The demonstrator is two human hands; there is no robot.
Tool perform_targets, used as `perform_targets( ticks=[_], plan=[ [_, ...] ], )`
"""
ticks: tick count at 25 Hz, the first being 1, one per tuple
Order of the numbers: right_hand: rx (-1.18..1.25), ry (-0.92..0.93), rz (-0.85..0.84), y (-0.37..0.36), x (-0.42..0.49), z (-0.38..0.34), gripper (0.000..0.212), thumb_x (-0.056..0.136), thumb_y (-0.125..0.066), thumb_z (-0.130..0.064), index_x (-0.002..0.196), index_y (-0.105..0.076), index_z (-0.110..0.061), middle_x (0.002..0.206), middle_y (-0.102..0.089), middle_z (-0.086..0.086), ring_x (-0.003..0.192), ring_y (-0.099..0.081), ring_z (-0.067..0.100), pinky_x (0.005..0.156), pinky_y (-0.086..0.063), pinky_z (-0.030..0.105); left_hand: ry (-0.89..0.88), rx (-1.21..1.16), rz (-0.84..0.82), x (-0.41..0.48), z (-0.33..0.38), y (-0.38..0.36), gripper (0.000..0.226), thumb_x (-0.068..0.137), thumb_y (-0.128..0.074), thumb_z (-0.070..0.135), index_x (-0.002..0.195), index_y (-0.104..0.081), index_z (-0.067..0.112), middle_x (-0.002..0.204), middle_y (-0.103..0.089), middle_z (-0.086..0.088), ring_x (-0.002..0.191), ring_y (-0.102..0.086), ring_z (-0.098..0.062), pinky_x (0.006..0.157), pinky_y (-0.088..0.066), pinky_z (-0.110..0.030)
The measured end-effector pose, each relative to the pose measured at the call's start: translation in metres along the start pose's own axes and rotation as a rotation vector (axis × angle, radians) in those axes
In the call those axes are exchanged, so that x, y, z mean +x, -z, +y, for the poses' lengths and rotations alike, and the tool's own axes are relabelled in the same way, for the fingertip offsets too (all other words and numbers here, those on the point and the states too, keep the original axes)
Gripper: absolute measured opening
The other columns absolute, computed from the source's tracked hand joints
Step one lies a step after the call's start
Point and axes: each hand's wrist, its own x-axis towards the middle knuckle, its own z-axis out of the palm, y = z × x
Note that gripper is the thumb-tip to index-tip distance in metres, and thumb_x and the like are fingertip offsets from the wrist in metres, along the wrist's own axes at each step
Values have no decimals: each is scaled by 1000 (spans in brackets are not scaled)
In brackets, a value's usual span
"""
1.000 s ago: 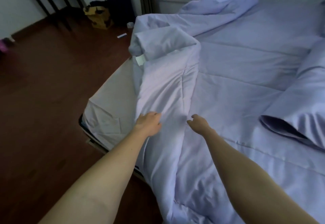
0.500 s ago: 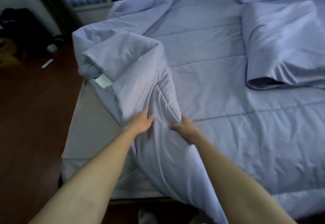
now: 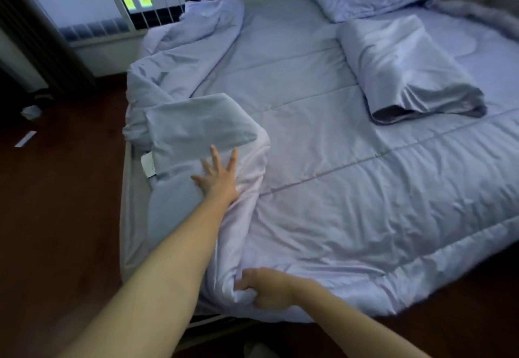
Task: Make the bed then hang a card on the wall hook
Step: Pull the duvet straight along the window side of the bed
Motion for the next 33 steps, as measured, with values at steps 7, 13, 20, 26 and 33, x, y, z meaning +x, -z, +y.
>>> perform_targets(
  ticks=[7, 13, 20, 26, 33],
  plan=[
    [-62, -166, -21, -51, -3, 5, 60, 82, -55, -26, 139, -40, -32, 124, -56, 13, 114, -52, 32, 94, -42, 37, 273, -340, 166, -86, -136, -16, 48, 87, -44, 4, 135, -44, 12, 129, -54, -29, 116, -54, -44, 93, -45, -43],
    [426, -467, 349, -7, 17, -9, 49, 93, -56, -23, 140, -42, -18, 134, -52, 8, 115, -54, 26, 89, -43, 30, 631, -781, 320, -199, -238, -85, 49, 86, -65, 16, 131, -49, 4, 126, -57, -30, 116, -54, -47, 96, -43, -46],
    [419, -426, 463, 17, 109, -66, 48, 91, -56, -27, 138, -46, -23, 135, -53, 8, 115, -55, 25, 92, -43, 30, 679, -1302, -205, -212, -312, -164, 12, 77, -67, 9, 85, -59, 14, 88, -59, -10, 76, -64, -20, 69, -51, -30],
    [34, -602, 284, -39, 229, -88, 62, 92, -46, -52, 148, -22, -40, 161, -10, 8, 147, -10, 36, 117, -16, 52, 590, -1415, 103, -54, -410, -105, 56, 97, -48, 28, 147, -26, 16, 142, -45, -8, 126, -48, -26, 102, -39, -40],
    [-265, -761, 180, -103, 236, -98, 91, 77, -45, -76, 142, 15, -55, 157, 30, -2, 144, 21, 39, 110, -5, 69, -48, -891, -354, 20, -376, -125, 84, 89, -60, 37, 153, -9, 16, 158, -21, -6, 144, -27, -23, 117, -23, -31]
  ],
)
